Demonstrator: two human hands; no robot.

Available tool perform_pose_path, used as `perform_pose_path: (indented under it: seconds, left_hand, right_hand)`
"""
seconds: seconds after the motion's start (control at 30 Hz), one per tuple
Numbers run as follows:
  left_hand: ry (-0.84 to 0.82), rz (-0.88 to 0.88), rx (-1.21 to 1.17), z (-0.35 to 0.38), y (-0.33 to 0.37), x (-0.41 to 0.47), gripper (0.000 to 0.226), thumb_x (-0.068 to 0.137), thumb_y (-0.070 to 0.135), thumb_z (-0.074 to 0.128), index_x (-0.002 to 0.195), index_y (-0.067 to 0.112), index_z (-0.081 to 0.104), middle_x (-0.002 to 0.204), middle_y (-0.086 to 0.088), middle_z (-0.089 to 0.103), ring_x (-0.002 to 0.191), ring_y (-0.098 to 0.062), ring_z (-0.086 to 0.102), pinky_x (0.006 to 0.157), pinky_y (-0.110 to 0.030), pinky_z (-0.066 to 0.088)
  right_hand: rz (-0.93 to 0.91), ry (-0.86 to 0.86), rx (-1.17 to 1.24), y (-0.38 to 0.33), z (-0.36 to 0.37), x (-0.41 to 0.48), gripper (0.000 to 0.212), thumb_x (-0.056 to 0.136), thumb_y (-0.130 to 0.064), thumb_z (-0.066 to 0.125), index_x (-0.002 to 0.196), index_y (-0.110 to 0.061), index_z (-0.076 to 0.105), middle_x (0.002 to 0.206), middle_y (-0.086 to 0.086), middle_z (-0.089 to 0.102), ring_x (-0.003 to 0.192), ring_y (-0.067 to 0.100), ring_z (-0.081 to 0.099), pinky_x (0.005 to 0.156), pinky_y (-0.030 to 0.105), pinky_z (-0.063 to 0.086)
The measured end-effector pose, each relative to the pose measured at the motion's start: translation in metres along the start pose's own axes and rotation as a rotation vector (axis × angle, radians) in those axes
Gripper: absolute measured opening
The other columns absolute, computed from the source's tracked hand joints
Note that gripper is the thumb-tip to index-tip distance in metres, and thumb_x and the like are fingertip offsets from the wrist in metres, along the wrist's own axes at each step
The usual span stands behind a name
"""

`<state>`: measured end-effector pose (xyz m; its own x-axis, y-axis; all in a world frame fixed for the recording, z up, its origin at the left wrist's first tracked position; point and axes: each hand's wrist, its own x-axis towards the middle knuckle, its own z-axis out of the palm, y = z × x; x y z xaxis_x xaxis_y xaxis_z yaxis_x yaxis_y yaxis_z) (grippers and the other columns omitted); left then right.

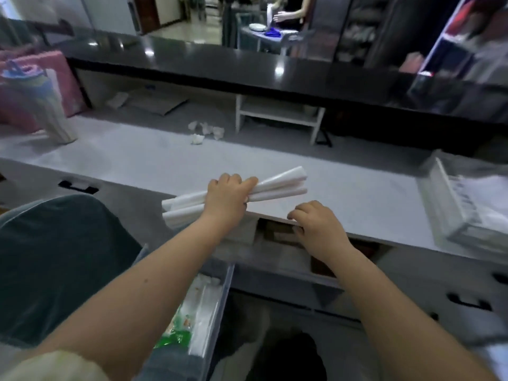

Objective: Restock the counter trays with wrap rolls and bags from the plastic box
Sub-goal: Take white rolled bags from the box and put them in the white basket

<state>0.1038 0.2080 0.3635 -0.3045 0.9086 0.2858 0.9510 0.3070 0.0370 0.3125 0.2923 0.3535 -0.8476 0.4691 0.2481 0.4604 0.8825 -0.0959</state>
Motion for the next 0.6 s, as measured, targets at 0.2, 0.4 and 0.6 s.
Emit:
perform_pose_path:
  seconds: [0.2,0.4,0.6]
  left_hand:
    - [0.089,0.235,-0.102,-0.017,0.121,0.059,0.046,0.081,0.013,0.056,0.124,0.026,0.049,0.097,-0.004,0.057,0.09,-0.028,0.048,0.069,-0.036,0.033]
    - [0.133,0.401,-0.165,-0.019,0.255,0.099,0.048,0.084,0.015,0.056,0.129,0.027,0.044,0.103,-0.004,0.056,0.096,-0.028,0.049,0.077,-0.038,0.036]
    - [0.153,0.483,-0.183,-0.01,0.391,0.13,0.048,0.086,0.017,0.056,0.13,0.029,0.042,0.106,-0.003,0.055,0.098,-0.028,0.048,0.079,-0.039,0.035]
  right_hand:
    - [0.223,0.125,-0.069,0.074,-0.057,-0.059,0.023,0.079,-0.007,0.066,0.101,-0.009,0.067,0.103,0.007,0.067,0.097,0.031,0.057,0.078,0.04,0.048]
    - [0.42,0.193,-0.088,0.163,-0.097,-0.124,0.026,0.083,-0.007,0.059,0.108,-0.011,0.066,0.109,0.006,0.065,0.105,0.03,0.053,0.084,0.041,0.044]
    - [0.534,0.17,-0.125,0.263,-0.132,-0.187,0.032,0.085,-0.014,0.058,0.116,-0.016,0.061,0.118,0.003,0.061,0.113,0.027,0.047,0.092,0.039,0.04]
